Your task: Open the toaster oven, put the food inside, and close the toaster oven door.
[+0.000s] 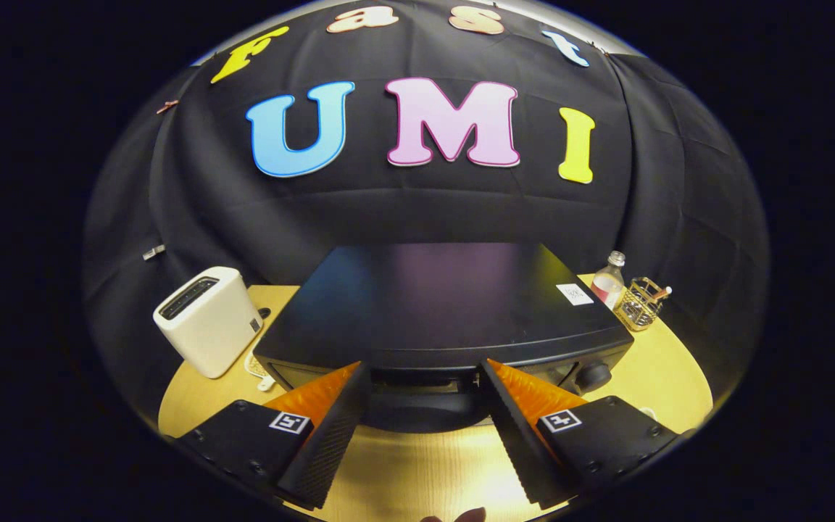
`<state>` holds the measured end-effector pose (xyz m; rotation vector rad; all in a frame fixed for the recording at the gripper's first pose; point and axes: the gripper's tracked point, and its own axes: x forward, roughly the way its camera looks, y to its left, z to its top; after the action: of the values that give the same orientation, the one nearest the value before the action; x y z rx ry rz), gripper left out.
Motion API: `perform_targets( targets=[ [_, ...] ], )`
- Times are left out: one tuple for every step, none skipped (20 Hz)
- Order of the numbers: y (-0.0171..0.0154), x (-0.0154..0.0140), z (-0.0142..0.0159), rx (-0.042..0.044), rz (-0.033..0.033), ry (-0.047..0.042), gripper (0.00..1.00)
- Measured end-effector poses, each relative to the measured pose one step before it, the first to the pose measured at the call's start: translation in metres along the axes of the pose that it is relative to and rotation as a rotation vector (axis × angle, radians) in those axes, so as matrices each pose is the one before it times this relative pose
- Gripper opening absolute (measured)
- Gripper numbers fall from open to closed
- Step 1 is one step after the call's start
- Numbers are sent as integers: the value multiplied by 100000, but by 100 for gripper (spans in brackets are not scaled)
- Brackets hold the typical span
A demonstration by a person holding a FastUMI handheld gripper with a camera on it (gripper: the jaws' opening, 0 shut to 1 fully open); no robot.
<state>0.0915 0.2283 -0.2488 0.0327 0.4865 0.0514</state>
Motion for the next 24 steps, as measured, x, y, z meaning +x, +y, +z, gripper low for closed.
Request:
perform_targets(
  targets=[
    [28, -7, -184, -966, -26, -61, 100],
    [62, -296, 12, 1696, -181, 30, 100],
    [-82, -240, -206, 656, 92, 793, 100],
    [-57, -31, -179, -915, 114, 416, 100],
    [67, -360, -278, -568, -64, 552, 100],
    [-58, -593, -354, 645, -182, 324, 100],
    [-77, -576, -498, 942, -281, 431, 100],
    [-11, -600, -654, 507, -186, 724, 100],
    [19, -556, -621, 460, -48, 1008, 100],
    [-78, -580, -788, 781, -3, 916, 100],
    [-23, -370, -730, 635, 249, 1314, 100],
    [39, -405, -885, 475, 401, 1509, 100],
    [-50, -346, -780, 727, 204, 1957, 100],
    [-118, -333, -721, 455, 14, 1229, 100],
    [26, -253, -821, -210, -181, 2084, 100],
    [116, -373, -903, -938, -272, 1784, 100],
    [-1, -29, -736, -979, 42, 1640, 100],
    [-197, -217, -726, -803, 21, 1674, 100],
    [-90, -70, -876, -201, 9, 2333, 100],
    [-87, -71, -1257, 314, 8, 2828, 100],
    [-162, 93, -1090, 550, 256, 3315, 100],
    [93, 251, -1216, 976, 552, 3827, 100],
    [-77, 445, -1054, 818, 635, 3655, 100],
    [-190, 448, -981, 637, 131, 3123, 100]
  ],
)
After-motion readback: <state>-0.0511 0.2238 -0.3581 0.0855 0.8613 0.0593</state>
